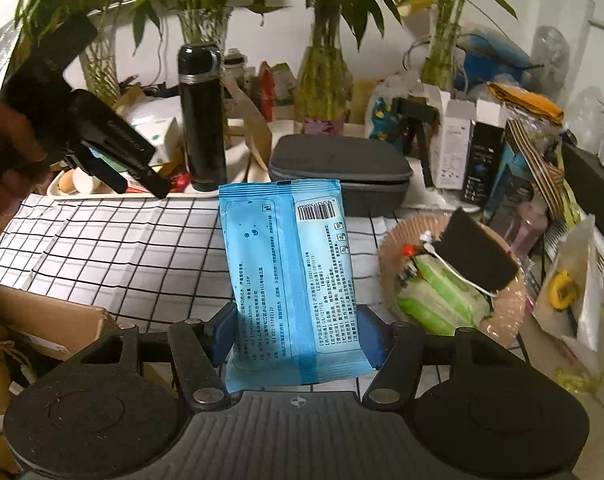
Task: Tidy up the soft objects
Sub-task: 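Grasp the black bag roll with the left gripper while the right gripper holds the wipes, then carry the black roll and blue wipes pack to the cardboard box with both grippers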
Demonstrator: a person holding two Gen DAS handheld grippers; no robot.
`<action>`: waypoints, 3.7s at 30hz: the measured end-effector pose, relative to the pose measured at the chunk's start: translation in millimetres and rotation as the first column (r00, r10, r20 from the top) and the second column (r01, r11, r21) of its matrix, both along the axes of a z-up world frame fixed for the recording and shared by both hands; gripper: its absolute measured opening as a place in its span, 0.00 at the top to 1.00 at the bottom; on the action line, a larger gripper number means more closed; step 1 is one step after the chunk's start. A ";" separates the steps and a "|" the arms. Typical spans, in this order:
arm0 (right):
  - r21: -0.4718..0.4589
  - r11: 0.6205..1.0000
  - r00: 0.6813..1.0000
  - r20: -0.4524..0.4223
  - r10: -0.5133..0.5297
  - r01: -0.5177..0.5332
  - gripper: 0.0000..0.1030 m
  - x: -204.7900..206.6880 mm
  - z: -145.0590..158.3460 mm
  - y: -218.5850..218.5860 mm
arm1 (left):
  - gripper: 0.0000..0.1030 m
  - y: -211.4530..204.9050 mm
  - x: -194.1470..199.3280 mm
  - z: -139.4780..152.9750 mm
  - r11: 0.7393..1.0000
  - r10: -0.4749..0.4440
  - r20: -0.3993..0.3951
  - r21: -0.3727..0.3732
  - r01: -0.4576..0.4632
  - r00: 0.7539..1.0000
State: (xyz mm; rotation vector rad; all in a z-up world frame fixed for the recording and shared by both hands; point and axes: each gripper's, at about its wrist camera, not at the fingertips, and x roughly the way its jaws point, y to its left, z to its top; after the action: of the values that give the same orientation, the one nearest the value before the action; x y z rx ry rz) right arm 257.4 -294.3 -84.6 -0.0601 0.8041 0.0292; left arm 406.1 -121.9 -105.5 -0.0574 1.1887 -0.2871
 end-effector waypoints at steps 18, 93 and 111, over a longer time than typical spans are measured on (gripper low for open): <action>0.014 0.999 0.997 -0.066 -0.038 0.039 0.37 7.4 -9.6 -8.6 | 0.37 -26.7 64.7 -91.8 0.944 0.258 -0.144 -0.173 -0.281 0.955; 0.098 0.975 0.978 0.079 0.192 -0.199 0.37 -88.3 83.3 55.9 | 0.59 123.4 -219.6 132.3 0.987 -0.049 0.260 -0.133 0.086 0.964; 0.116 0.970 0.977 0.062 0.206 -0.212 0.37 -125.3 83.7 61.3 | 0.46 133.6 -277.3 84.6 0.997 -0.018 0.157 -0.076 0.031 0.987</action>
State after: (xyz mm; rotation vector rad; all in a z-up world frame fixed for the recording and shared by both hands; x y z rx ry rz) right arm 132.1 -233.0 -0.9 -0.0293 0.7420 0.2756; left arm 128.8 11.6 -20.9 -0.0874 1.0232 -0.3539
